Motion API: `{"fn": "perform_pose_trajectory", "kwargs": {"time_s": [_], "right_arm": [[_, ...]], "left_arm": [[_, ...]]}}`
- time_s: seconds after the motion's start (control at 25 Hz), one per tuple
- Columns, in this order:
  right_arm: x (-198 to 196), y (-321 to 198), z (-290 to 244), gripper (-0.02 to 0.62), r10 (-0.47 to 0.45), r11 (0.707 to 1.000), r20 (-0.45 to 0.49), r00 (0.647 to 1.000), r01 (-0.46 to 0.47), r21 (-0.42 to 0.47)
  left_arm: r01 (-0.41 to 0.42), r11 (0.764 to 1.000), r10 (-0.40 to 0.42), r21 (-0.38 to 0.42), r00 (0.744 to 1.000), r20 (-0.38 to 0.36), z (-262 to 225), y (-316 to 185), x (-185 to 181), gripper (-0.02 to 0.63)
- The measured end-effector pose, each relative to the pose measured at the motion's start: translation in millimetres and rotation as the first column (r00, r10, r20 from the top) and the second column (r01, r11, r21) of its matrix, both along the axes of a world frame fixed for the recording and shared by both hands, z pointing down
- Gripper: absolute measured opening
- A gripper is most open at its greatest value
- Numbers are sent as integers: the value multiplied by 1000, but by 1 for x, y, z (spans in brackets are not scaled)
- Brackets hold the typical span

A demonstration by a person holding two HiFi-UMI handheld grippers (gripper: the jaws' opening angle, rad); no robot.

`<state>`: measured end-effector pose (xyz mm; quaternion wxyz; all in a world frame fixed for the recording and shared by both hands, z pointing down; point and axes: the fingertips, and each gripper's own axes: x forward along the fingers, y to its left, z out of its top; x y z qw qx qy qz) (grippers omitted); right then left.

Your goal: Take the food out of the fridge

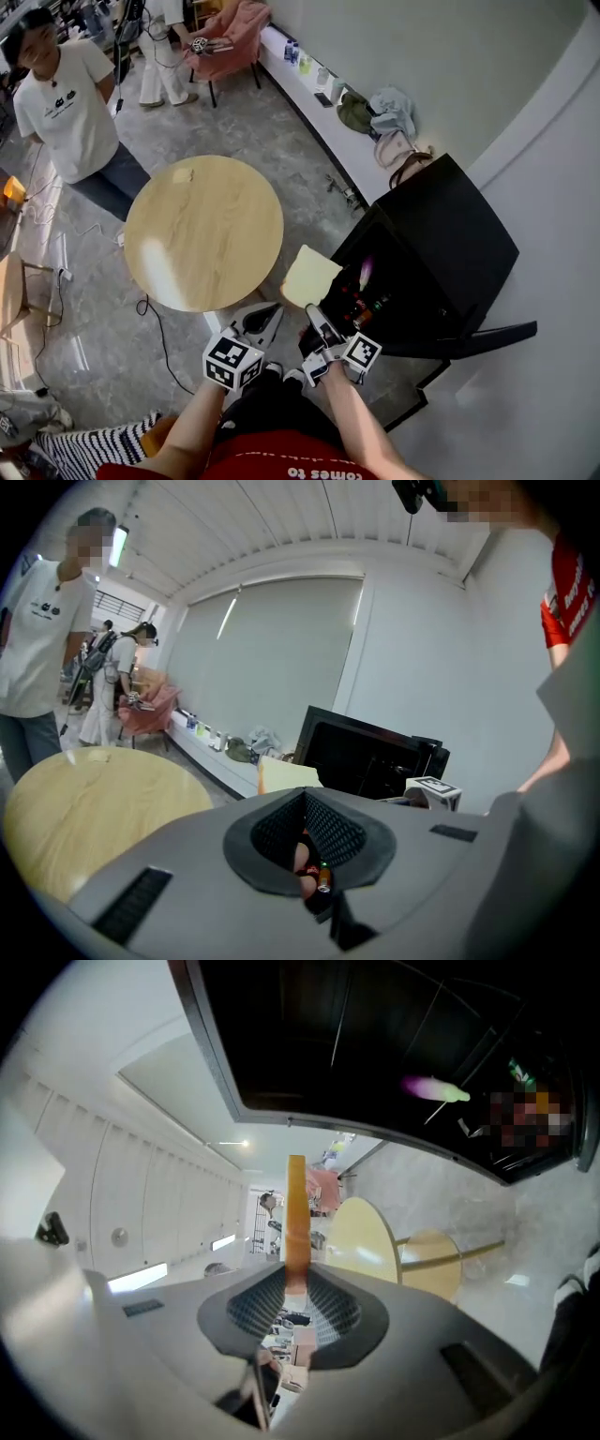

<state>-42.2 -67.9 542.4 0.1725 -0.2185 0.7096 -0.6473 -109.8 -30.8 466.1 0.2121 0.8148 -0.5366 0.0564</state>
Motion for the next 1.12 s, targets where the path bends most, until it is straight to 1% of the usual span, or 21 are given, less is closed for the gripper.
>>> {"fn": "perform_pose_trajectory", "kwargs": {"time_s": [0.08, 0.16, 0.28, 0.48, 0.64, 0.8, 0.96, 1.12], "right_arm": [[-18, 0, 0, 74, -47, 999, -7, 999, 47, 8], [-37, 3, -3, 74, -90, 996, 10, 996, 90, 8], [-63, 12, -7, 74, -131, 991, 36, 991, 131, -10], [-95, 15, 7, 74, -224, 974, 15, 974, 225, -30], [-122, 21, 19, 74, -290, 956, 5, 957, 290, -46], [-144, 27, 34, 74, -346, 937, -35, 938, 343, -66], [-161, 31, 56, 75, -386, 920, -69, 920, 378, -100], [-181, 35, 83, 75, -411, 906, -111, 905, 393, -154]], "left_arm": [[47, 999, -47, 5, 999, 0, -2, 5, -16, 2], [86, 996, -86, 13, 996, -9, -4, 12, -30, 1], [118, 993, -118, 21, 993, -24, -8, 22, -46, 2], [211, 977, -211, 17, 977, -7, -5, 33, -70, 2], [294, 956, -294, 13, 956, 6, -2, 45, -94, 2], [374, 927, -375, 16, 927, 18, -4, 59, -115, 2], [438, 899, -439, 20, 897, 49, -5, 71, -130, 2], [481, 876, -481, 14, 874, 73, -1, 81, -141, 2]]}}
